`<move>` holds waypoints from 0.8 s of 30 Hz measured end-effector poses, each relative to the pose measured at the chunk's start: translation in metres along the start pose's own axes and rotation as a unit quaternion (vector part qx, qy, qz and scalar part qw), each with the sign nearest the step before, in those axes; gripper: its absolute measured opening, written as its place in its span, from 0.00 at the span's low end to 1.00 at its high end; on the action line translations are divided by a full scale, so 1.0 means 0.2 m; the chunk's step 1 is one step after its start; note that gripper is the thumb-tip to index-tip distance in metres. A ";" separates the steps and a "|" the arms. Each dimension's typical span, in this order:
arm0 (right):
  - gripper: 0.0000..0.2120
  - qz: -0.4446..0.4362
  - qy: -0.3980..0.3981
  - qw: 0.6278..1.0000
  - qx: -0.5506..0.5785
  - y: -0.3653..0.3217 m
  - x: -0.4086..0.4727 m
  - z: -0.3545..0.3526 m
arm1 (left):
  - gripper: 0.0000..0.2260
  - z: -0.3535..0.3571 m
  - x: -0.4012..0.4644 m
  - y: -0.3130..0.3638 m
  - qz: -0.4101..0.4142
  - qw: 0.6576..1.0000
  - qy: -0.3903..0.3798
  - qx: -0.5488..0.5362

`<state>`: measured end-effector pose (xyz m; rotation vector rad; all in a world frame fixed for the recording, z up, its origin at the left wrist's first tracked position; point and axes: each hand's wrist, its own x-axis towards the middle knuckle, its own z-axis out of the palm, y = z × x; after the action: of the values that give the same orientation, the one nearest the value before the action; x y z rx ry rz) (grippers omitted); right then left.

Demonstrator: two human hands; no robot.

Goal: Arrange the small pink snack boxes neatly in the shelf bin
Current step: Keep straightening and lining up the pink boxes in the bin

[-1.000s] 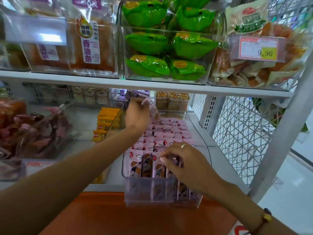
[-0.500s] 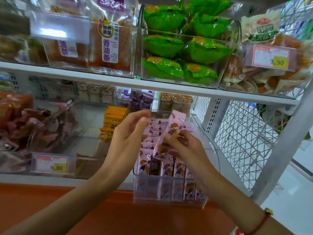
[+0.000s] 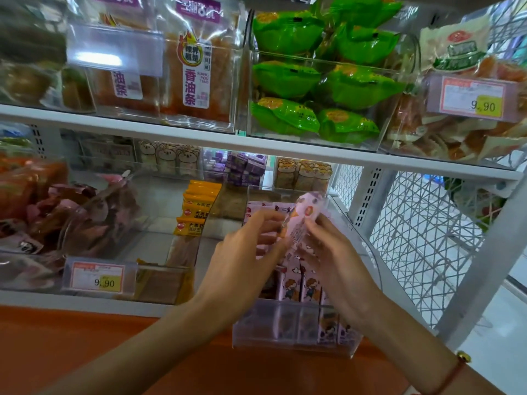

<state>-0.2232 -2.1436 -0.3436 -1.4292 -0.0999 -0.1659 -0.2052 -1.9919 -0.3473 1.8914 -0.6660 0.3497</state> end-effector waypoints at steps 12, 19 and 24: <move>0.26 0.013 0.120 0.990 -0.067 -0.05 -0.02 -0.05 | 0.05 0.01 0.05 0.06 -0.155 0.954 -0.135 -0.218; 0.15 0.027 0.113 0.992 -0.049 -0.06 -0.02 -0.09 | 0.09 0.00 0.08 0.05 -0.253 0.915 -0.180 -0.256; 0.24 -0.076 0.081 0.990 -0.086 -0.09 -0.04 -0.09 | 0.16 0.00 0.06 0.05 -0.066 0.989 -0.102 -0.084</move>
<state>-0.2352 -2.1630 -0.3299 -1.5749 -0.0620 -0.4238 -0.2010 -1.9990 -0.3344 1.8117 -0.6796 0.0134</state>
